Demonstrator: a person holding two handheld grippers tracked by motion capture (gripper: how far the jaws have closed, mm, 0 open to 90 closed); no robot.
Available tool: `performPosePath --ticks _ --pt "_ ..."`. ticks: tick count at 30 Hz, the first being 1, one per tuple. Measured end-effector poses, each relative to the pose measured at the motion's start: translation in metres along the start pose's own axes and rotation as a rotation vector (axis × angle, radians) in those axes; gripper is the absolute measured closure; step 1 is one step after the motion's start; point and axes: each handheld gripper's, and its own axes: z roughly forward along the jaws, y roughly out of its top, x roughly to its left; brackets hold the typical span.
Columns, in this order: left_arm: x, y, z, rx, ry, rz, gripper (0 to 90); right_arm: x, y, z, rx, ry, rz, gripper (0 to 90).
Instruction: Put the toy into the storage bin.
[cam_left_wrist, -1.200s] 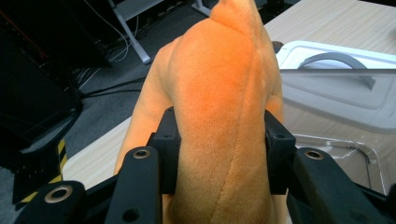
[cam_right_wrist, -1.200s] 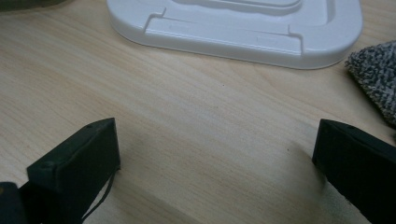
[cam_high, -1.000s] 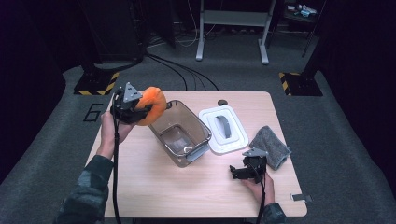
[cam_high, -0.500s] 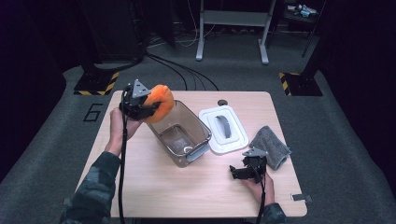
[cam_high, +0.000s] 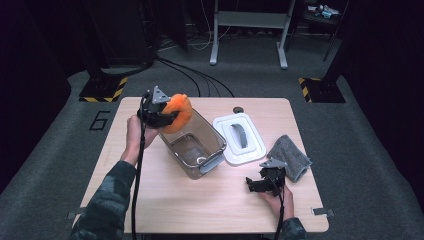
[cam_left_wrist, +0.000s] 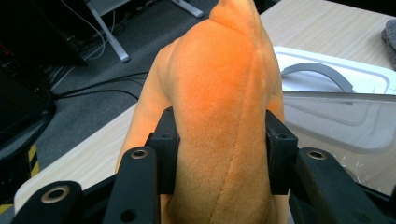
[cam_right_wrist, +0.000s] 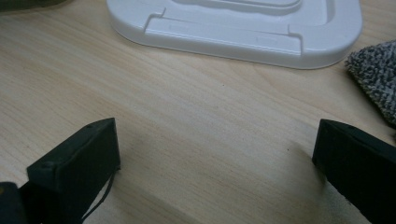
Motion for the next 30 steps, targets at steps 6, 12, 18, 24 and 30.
performPosePath --ticks 6,12,18,24,30 --pt "-0.004 -0.002 0.010 0.015 -0.012 -0.002 57.8 0.000 0.000 0.000 0.000 0.000 0.000 0.0" --pt "-0.008 -0.003 0.019 0.038 -0.023 0.006 57.5 0.000 0.000 0.000 0.000 0.000 0.000 0.0" --pt "-0.011 -0.002 0.026 0.053 -0.029 0.010 57.2 0.000 0.000 0.000 0.000 0.000 0.001 0.0" --pt "-0.014 -0.003 0.034 0.061 -0.039 -0.018 57.1 0.000 0.000 0.000 0.000 0.000 0.000 0.0" --pt "-0.014 -0.004 0.038 0.074 -0.048 -0.029 56.5 0.000 0.000 0.000 0.000 0.000 0.000 0.0"
